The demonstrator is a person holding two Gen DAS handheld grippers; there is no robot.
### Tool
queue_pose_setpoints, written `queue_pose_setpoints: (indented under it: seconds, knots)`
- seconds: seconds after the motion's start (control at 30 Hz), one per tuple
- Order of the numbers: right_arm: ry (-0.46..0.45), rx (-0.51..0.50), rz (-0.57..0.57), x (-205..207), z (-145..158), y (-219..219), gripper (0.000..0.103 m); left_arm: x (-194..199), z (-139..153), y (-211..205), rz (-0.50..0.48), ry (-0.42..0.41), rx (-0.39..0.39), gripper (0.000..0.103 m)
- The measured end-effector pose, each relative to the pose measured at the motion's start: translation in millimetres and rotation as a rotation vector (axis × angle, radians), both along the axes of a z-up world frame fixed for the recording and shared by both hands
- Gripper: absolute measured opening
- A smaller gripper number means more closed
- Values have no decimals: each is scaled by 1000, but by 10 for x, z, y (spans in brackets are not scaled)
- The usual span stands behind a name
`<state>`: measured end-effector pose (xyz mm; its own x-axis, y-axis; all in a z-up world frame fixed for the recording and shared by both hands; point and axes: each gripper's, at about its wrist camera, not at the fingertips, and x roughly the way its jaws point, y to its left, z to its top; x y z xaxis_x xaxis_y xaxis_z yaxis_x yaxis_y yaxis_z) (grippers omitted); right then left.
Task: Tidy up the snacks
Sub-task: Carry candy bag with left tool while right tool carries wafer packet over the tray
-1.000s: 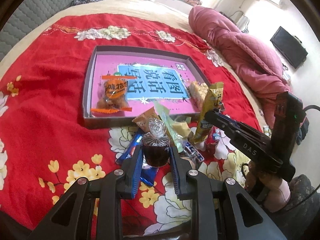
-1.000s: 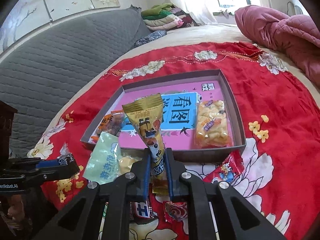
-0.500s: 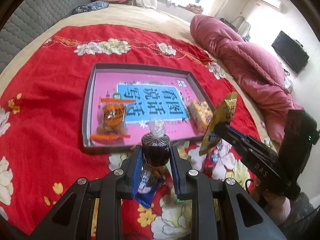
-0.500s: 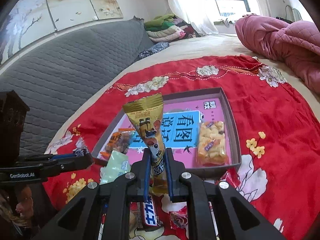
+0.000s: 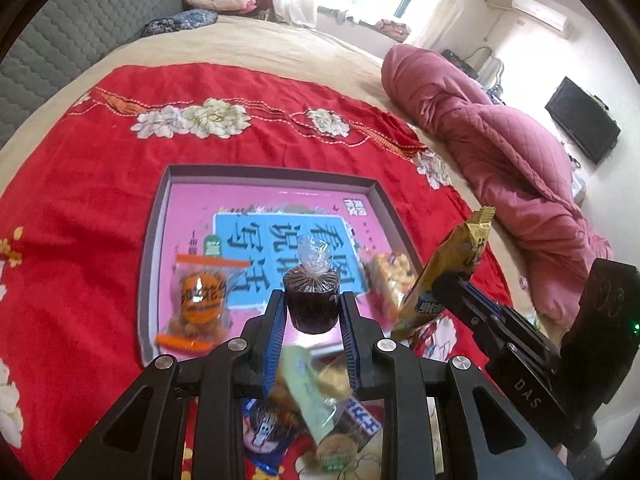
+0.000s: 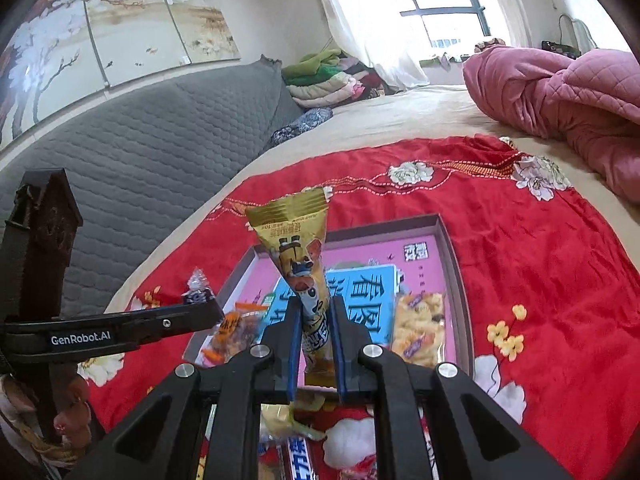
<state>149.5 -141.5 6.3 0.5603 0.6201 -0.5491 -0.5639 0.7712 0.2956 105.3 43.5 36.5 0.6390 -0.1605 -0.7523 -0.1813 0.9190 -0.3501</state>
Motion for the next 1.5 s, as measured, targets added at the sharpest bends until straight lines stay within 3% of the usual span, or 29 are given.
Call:
queue_pose_setpoints:
  seconds: [0.53,1.5]
  knots:
    - [37,-35,-17,194,-152,165,14,347,-109,185,8,10,-8,28]
    - [125,-137,-31,320,-496,309,14,562,-702,222,-46,115,-62,28]
